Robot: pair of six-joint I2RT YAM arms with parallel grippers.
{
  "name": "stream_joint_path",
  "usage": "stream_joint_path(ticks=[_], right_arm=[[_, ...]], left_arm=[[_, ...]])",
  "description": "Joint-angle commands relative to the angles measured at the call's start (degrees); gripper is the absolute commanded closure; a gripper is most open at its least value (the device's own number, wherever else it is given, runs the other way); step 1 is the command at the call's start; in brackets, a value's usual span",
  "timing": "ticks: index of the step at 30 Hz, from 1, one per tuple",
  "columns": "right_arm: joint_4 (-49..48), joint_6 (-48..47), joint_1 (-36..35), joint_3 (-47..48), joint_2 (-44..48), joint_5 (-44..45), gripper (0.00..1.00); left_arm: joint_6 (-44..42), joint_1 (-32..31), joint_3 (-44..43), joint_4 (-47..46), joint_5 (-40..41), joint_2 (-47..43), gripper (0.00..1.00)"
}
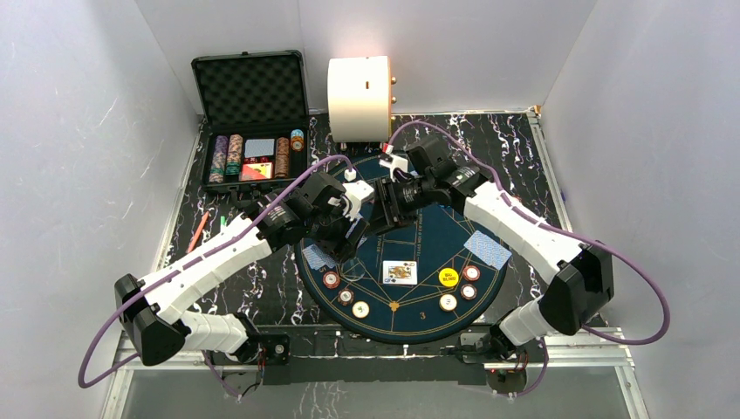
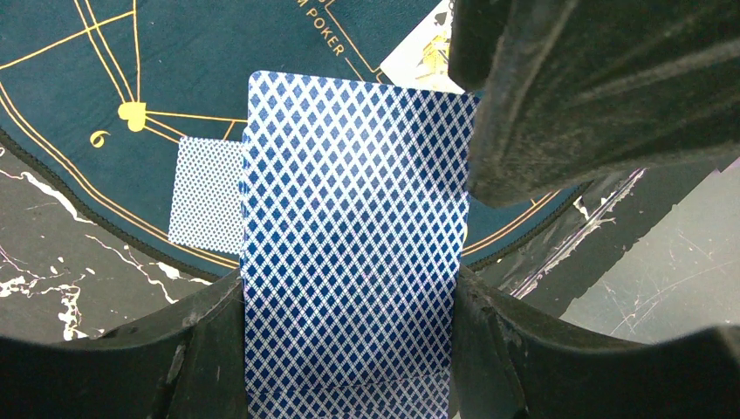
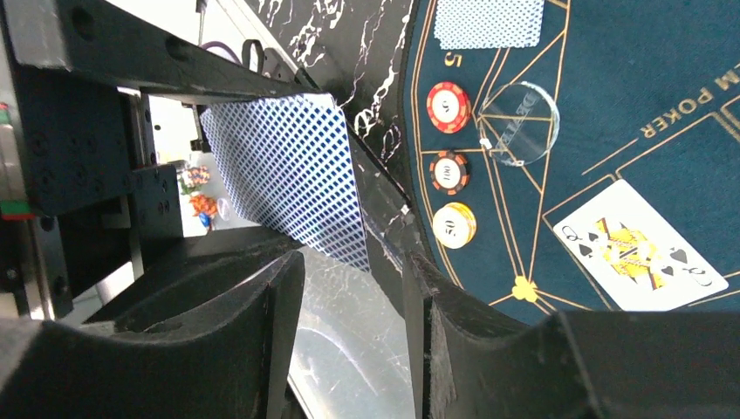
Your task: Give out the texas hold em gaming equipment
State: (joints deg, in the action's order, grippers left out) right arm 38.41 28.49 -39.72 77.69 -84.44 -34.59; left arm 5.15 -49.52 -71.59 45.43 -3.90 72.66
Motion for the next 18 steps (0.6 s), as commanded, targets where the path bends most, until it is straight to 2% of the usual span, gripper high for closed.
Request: stream_joint_path(ticks=[1,8,18], right_arm=[[-4.6,2.9,0.4,-1.9,3.4,-4.7,0.46],[-9.8,5.6,0.6,-3.9,4.6,-8.5,0.49],[-10.9,6.4,0.7,-3.1,4.4,-8.6,0.54]], left_arm=[[0.2,-0.2,0.0,-0.3,-0.4,-2.1,1.00],[0.2,-0.3,-0.1,-0.4,-0.6,-2.1,1.00],[0.2,-0.3,0.0,-0.2,-0.3,-2.3,1.00]])
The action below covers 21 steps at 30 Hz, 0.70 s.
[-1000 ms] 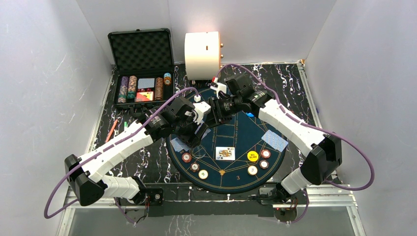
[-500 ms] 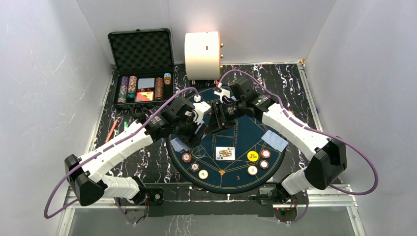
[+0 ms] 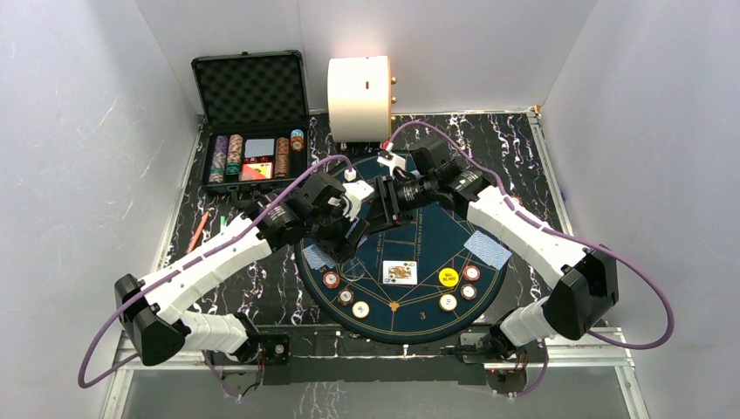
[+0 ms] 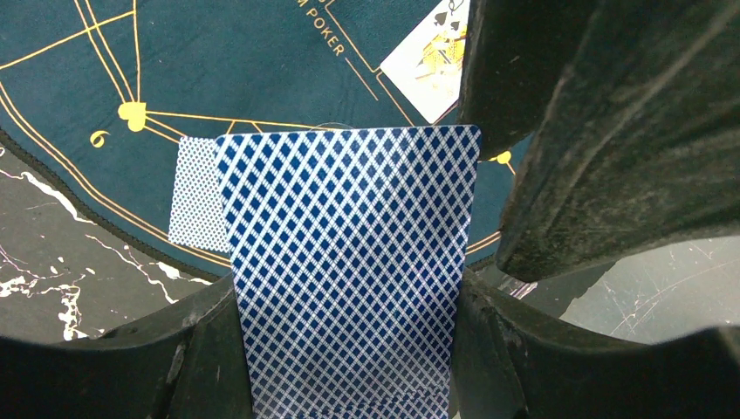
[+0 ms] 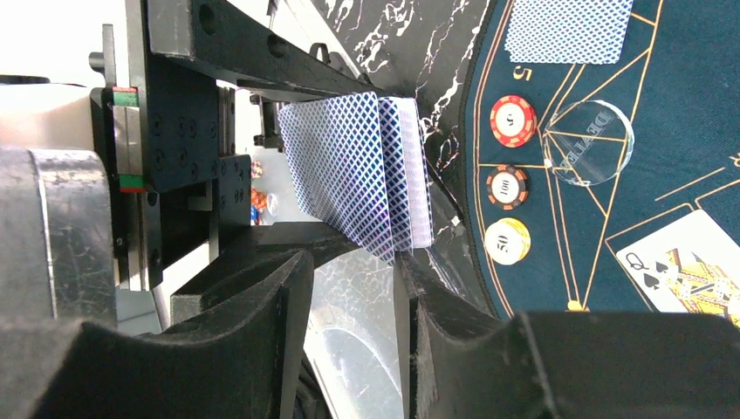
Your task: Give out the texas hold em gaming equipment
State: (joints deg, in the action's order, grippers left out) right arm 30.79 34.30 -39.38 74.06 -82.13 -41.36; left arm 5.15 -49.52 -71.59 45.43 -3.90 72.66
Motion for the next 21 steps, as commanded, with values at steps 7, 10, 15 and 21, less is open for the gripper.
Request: stream_joint_path(ticks=[7,10,15,21], right_arm=[[-8.3,4.6,0.5,-2.1,2.4,-3.2,0.59],[-17.3,12.5,0.6,-6.8,2.5,-4.5,0.62],[-27.1,20.8,0.7,-11.2,1.9,-5.1,0.68],[-31.2,24.4,1.2,-13.3,1.9,-4.9,0.81]], left_arm=[[0.2,-0.3,-0.1,-0.3,-0.7,-2.0,1.00],[0.3,-0.3,-0.2,-0.3,-0.8,-2.0,1.00],[0.3,-0.3,-0.4,-0.4,-1.0,-1.8,1.00],[0.1,-0.3,-0.4,-0.4,-0.9,-1.8,1.00]])
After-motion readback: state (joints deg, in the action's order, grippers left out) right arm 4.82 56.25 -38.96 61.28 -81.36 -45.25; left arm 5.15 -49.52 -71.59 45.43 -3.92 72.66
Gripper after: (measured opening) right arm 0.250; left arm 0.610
